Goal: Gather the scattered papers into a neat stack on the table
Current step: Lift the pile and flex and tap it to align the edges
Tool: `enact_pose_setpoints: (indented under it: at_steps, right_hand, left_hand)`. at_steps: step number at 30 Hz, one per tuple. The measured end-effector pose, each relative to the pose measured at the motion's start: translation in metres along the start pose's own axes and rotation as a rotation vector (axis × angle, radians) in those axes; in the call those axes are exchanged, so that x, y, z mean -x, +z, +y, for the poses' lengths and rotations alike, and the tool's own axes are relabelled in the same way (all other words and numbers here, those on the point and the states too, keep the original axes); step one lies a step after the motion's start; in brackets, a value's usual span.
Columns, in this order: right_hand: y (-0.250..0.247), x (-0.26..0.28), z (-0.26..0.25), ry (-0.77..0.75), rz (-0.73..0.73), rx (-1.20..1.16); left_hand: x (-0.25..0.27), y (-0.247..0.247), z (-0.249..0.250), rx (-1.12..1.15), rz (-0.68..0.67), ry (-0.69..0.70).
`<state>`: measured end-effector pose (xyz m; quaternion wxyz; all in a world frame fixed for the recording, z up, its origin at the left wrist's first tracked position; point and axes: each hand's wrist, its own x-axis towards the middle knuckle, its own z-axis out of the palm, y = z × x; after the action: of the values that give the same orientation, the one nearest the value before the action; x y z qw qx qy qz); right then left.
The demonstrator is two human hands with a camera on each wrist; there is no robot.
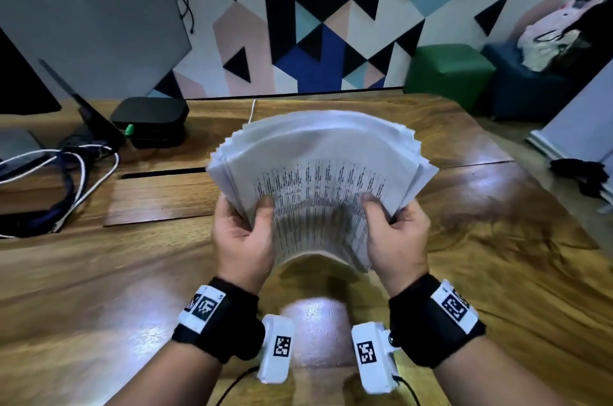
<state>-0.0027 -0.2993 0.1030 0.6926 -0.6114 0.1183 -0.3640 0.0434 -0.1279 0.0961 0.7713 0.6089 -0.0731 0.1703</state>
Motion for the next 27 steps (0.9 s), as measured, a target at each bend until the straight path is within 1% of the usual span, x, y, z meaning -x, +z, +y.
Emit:
enact_pose_setpoints:
  at_steps: [1,3,6,8,10,12,13,15,17,18,19,23,24,25,26,27]
  right_hand:
    - [-0.003,0.004,0.005,0.013,-0.03,0.044]
    - [-0.012,0.011,0.017,0.115,-0.101,0.064]
    - [-0.028,0.007,0.026,0.282,-0.237,-0.012]
    - [-0.033,0.001,0.027,0.325,-0.28,-0.004]
    - [-0.031,-0.002,0.03,0.34,-0.291,0.031]
    - [-0.027,-0.002,0.032,0.335,-0.268,0.078]
    - [-0.026,-0.003,0.033,0.318,-0.246,0.101]
    - [-0.024,-0.003,0.031,0.29,-0.225,0.147]
    - [-0.02,-0.001,0.029,0.268,-0.245,0.19]
    - [-0.015,0.002,0.027,0.249,-0.241,0.195]
    - [-0.011,0.004,0.024,0.224,-0.219,0.189]
    - [0.004,0.0,0.01,0.096,-0.039,0.089]
    - [0.006,0.001,0.009,0.08,-0.019,0.081]
    - [0.006,0.003,0.011,0.077,-0.017,0.103]
    - [0.005,0.008,0.015,0.096,-0.019,0.142]
    - [0.002,0.014,0.023,0.141,-0.033,0.172]
  left_hand:
    - [0.005,-0.002,-0.004,0.005,-0.003,-0.053]
    - [0.017,-0.008,-0.015,-0.02,-0.008,-0.169]
    - [0.022,-0.028,-0.029,-0.115,-0.098,-0.275]
    - [0.017,-0.037,-0.032,-0.13,-0.124,-0.284]
    - [0.012,-0.036,-0.035,-0.102,-0.085,-0.266]
    - [0.008,-0.029,-0.033,-0.082,-0.028,-0.264]
    - [0.005,-0.028,-0.034,-0.077,-0.03,-0.249]
    - [0.001,-0.028,-0.035,-0.088,-0.093,-0.227]
    - [0.003,-0.024,-0.034,-0.113,-0.16,-0.227]
    - [0.005,-0.02,-0.033,-0.121,-0.164,-0.199]
    - [0.007,-0.015,-0.029,-0.123,-0.149,-0.16]
    - [-0.001,-0.002,-0.011,-0.054,-0.016,-0.004]
    - [-0.001,-0.002,-0.01,-0.041,0.0,0.015]
    - [0.001,-0.003,-0.012,-0.043,0.003,0.004]
    - [0.006,-0.005,-0.017,-0.061,0.009,-0.046]
    - [0.013,-0.008,-0.024,-0.082,0.028,-0.128]
